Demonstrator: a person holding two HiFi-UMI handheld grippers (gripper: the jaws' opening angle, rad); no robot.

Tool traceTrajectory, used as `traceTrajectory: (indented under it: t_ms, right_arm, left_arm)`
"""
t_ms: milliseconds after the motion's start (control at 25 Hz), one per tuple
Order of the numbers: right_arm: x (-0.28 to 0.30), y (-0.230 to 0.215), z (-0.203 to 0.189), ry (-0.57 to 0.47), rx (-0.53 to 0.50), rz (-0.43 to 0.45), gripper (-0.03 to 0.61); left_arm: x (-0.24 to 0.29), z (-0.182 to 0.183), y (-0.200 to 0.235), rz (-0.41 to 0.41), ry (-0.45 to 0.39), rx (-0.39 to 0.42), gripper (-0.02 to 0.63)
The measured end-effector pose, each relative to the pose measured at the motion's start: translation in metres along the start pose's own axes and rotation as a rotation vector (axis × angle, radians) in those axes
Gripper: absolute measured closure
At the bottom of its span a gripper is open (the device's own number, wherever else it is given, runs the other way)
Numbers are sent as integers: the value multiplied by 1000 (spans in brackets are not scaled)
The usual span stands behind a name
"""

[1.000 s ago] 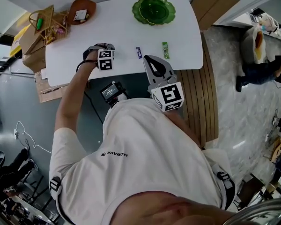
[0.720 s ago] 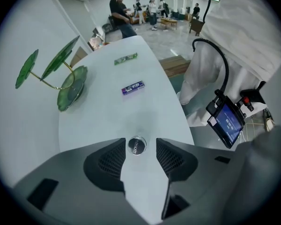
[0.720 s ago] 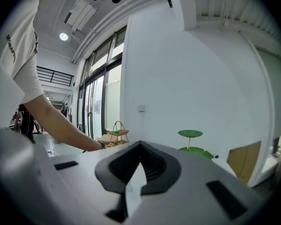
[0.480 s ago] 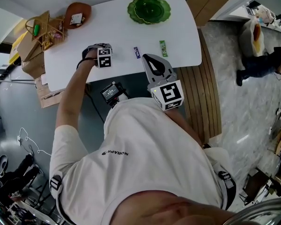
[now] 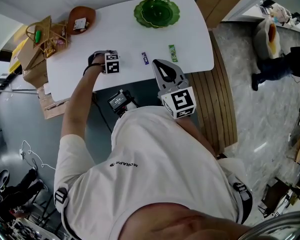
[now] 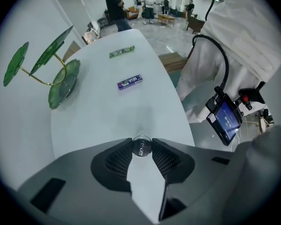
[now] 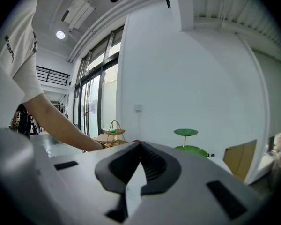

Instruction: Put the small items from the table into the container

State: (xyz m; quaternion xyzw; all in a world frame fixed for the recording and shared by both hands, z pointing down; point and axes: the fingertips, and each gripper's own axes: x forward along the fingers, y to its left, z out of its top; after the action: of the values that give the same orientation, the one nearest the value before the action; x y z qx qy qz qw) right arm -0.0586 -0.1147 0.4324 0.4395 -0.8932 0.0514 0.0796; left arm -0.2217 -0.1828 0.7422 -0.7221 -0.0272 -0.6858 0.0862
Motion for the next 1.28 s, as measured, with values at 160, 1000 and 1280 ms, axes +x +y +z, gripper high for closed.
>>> traceTrajectory:
  t_ms: [160,1000,1280]
  right_arm:
    - [-1,0,0,-2,3,-2,573]
    - [-11,-9,-4,-4,25,-20,574]
    - [-16,-10,-8,0,29,-18,574]
  left_arm:
    - [-2,2,-6,-20,4,0,479]
    - [-34,26,-9,50,-65,-95,479]
    - [-56,49,1,131,-140,-135,479]
